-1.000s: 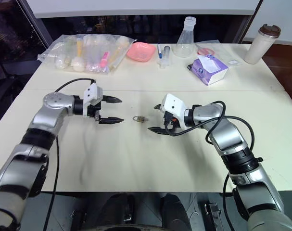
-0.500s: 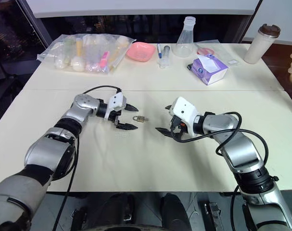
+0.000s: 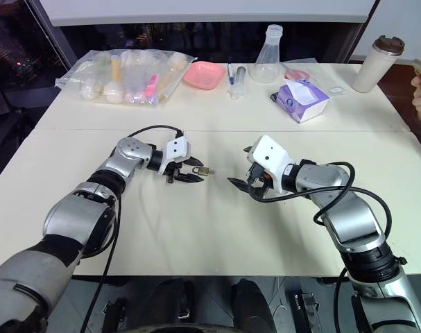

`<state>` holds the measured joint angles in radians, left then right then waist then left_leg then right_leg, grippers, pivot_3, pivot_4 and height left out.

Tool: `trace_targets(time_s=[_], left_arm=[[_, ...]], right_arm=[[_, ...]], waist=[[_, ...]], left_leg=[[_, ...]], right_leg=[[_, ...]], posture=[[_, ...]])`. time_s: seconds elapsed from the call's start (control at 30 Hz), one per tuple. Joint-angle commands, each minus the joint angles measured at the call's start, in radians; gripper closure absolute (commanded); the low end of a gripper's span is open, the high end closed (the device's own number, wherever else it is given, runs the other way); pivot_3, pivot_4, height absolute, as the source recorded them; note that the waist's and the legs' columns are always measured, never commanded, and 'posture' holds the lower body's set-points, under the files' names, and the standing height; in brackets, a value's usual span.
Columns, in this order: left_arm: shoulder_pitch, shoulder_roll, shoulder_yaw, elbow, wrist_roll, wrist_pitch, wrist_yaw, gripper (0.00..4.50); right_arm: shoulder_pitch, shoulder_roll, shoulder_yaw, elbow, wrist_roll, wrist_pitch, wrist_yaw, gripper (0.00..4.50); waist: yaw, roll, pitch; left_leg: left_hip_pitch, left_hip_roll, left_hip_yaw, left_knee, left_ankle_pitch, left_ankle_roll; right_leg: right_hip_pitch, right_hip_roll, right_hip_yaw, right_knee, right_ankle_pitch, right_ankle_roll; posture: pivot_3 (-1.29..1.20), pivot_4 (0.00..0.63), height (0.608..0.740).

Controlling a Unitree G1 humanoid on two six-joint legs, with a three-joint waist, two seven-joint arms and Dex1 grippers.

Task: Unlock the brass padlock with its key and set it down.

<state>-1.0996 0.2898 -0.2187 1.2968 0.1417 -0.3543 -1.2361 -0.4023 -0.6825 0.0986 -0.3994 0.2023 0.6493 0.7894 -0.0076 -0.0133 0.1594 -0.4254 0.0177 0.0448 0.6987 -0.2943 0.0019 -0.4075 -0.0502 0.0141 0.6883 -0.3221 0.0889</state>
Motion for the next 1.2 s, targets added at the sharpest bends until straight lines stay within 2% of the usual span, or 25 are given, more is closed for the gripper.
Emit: trace_targets(time_s=[0.03,0.23,0.33,0.5,0.63,0.8,1.13,1.2], left_arm=[[0.003,0.014,-0.005,0.020,0.039,0.017,0.037,3.77],[0.007,0.018,0.007,0.011,0.029,0.005,0.034,3.76],[-0.009,0.034,0.052,-0.022,-0.032,-0.007,-0.065,3.76],[-0.033,0.074,0.127,-0.124,-0.142,0.047,-0.276,3.76],[-0.011,0.113,0.130,-0.256,-0.208,0.132,-0.365,3.76],[0.061,0.168,0.081,-0.523,-0.327,0.294,-0.378,3.76],[0.135,0.174,0.083,-0.706,-0.350,0.410,-0.367,3.76],[0.144,0.178,0.080,-0.713,-0.341,0.402,-0.363,3.76]], right_arm=[[-0.024,-0.010,-0.018,-0.036,0.009,-0.011,-0.003,0.00],[-0.035,-0.012,-0.004,-0.034,0.009,-0.014,0.008,0.00],[-0.041,-0.025,0.029,-0.028,-0.038,-0.068,0.009,0.00],[-0.033,-0.067,0.137,0.018,-0.226,-0.323,-0.020,0.00],[-0.037,-0.066,0.180,0.082,-0.369,-0.543,-0.089,0.00],[-0.064,-0.032,0.223,0.158,-0.524,-0.760,-0.188,0.00],[-0.108,0.048,0.242,0.227,-0.629,-0.894,-0.228,0.00],[-0.111,0.053,0.237,0.233,-0.635,-0.902,-0.225,0.57]], waist=[[-0.001,0.000,0.000],[-0.001,0.000,0.000],[-0.003,0.000,0.000],[-0.005,0.000,0.000],[-0.004,0.000,0.000],[-0.006,0.000,0.000],[-0.005,0.000,0.000],[-0.006,0.000,0.000]], left_leg=[[0.000,0.000,0.000,0.000,0.000,0.000],[0.000,0.000,0.000,0.000,0.000,0.000],[0.000,0.000,0.000,0.000,0.000,0.000],[-0.001,0.001,0.000,-0.001,0.000,0.000],[-0.001,0.001,0.001,0.000,0.000,-0.001],[-0.001,0.001,0.000,0.000,0.002,-0.003],[-0.001,0.001,0.000,0.000,0.004,-0.006],[-0.001,0.001,0.000,0.000,0.004,-0.007]], right_leg=[[0.000,0.000,0.000,0.000,0.000,0.000],[0.000,0.000,0.000,0.000,0.000,0.000],[0.000,0.000,0.000,0.000,0.000,0.000],[-0.002,0.001,0.000,0.000,0.000,0.000],[-0.002,0.001,0.000,0.000,0.000,0.000],[-0.002,0.001,0.001,0.000,0.000,0.000],[-0.002,0.001,0.001,0.000,0.000,0.000],[-0.002,0.001,0.001,0.000,0.000,0.000]], posture=[[0.00,0.150,0.715],[0.00,0.150,0.715],[0.00,0.150,0.715],[0.00,0.150,0.715],[0.00,0.150,0.715],[0.00,0.150,0.715],[0.00,0.150,0.715],[0.00,0.150,0.715]])
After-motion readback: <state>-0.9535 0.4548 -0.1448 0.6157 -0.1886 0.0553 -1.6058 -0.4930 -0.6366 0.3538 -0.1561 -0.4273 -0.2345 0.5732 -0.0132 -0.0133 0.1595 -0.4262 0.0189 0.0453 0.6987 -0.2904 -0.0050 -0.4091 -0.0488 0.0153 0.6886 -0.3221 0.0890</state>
